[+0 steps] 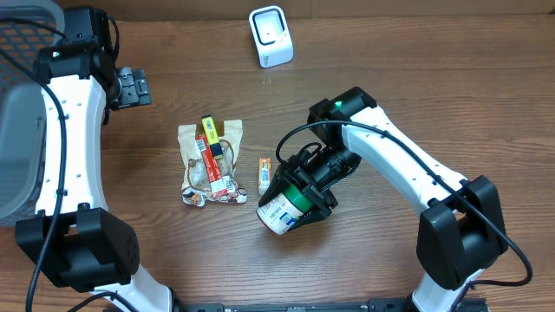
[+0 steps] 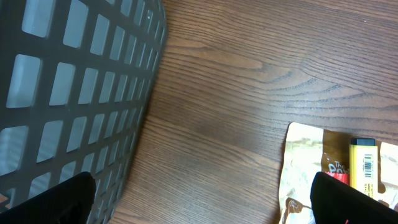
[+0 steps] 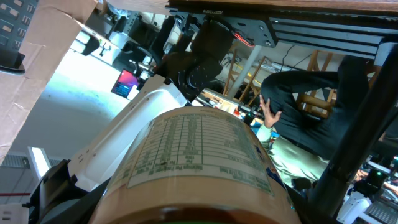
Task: Scan the item barcode
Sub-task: 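Rotate the green jar with the right gripper to turn its label, then carry the green jar to the white scanner and hold its label there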
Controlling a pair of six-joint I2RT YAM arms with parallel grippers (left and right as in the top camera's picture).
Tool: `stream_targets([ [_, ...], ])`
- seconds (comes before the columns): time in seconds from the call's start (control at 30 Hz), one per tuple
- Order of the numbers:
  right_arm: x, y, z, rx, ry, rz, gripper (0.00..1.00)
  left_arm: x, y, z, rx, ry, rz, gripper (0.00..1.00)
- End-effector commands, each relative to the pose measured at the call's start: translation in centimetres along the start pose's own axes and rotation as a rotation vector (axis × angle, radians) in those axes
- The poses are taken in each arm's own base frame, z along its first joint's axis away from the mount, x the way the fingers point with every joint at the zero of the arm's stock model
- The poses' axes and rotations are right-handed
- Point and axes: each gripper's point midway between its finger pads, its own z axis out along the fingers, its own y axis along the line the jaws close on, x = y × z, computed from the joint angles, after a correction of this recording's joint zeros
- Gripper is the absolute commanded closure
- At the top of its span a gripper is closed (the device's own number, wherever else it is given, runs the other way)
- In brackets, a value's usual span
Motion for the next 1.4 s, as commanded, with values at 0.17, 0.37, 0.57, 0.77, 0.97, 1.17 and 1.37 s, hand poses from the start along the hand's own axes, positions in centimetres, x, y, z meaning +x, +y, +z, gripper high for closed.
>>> stream_targets([
  [0.17,-0.7,0.3,-0.2,0.02,-0.047,-0.065,0.96,-0.6,0.2,-0.5,-0.004,-0.022,0.012,0.0],
  [0.37,-7.3,-1.8,-1.8,0.252,-0.339,-0.245,0.96,-0.6,0.2,-0.5,-0.004,-0.022,0.012,0.0],
  [0.57,-11.7,-1.6,-4.3,0.369,-0.56,-0.346,0.96,-0.6,0.2,-0.5,-0.004,-0.022,0.012,0.0],
  [0.77,-13.1,0.9,-6.8,0.338,-0.645,-0.513,0.96,-0.6,0.2,-0.5,-0.004,-0.022,0.012,0.0],
  [0.97,-11.0,4.4,-12.5,0.432,-0.829,-0.586,0.97,-0.6,0.2,-0.5,-0.004,-0.022,0.012,0.0],
  [1.17,-5.4,9.1,-18.6,0.552,-1.031,-0.752,0.97,-0.6,0.2,-0.5,-0.004,-0.022,0.012,0.0],
  [1.37,-4.3,14.8,-23.4,0.631,-1.286,-1.006,0.96,-0.6,0.2,-0.5,-0.004,-0.022,0.012,0.0],
])
